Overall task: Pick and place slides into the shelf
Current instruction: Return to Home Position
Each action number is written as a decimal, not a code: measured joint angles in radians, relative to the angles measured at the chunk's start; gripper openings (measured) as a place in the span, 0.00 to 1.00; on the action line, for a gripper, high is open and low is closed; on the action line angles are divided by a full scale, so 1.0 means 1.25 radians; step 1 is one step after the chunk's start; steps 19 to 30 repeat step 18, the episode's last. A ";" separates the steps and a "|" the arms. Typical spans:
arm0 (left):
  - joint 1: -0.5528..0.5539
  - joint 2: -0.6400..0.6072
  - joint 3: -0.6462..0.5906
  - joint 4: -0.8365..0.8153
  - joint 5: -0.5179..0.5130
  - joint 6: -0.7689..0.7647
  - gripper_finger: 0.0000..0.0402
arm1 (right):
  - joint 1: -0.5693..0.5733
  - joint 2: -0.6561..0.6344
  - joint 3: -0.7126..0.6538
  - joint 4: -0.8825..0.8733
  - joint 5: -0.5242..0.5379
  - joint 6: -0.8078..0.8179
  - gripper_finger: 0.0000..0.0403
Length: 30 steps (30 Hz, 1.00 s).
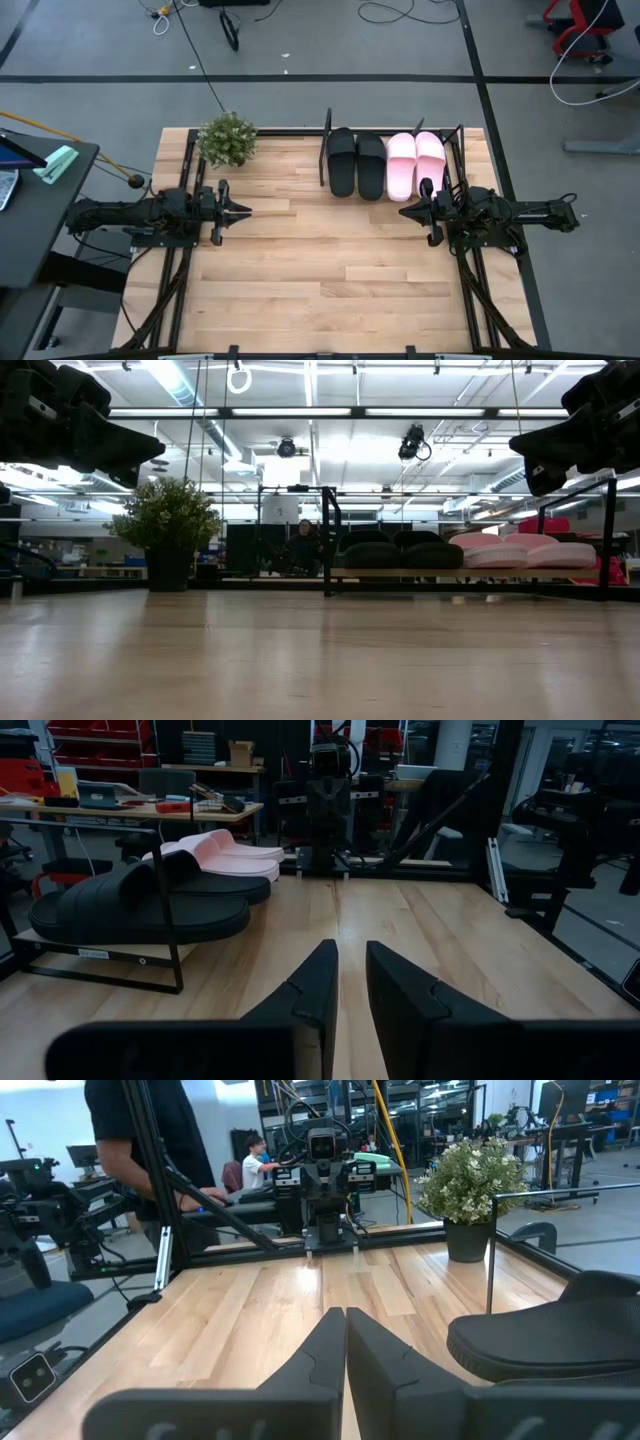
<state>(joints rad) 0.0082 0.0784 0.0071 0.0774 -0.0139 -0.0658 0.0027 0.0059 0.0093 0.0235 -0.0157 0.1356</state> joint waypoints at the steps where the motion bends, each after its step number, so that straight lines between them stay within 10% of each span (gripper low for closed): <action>1: 0.000 0.000 0.000 0.000 0.000 0.000 0.15 | 0.000 0.000 0.000 0.000 0.000 0.000 0.04; 30: 0.000 0.000 0.000 0.000 0.000 0.000 0.17 | 0.000 0.000 0.000 0.000 0.000 0.000 0.04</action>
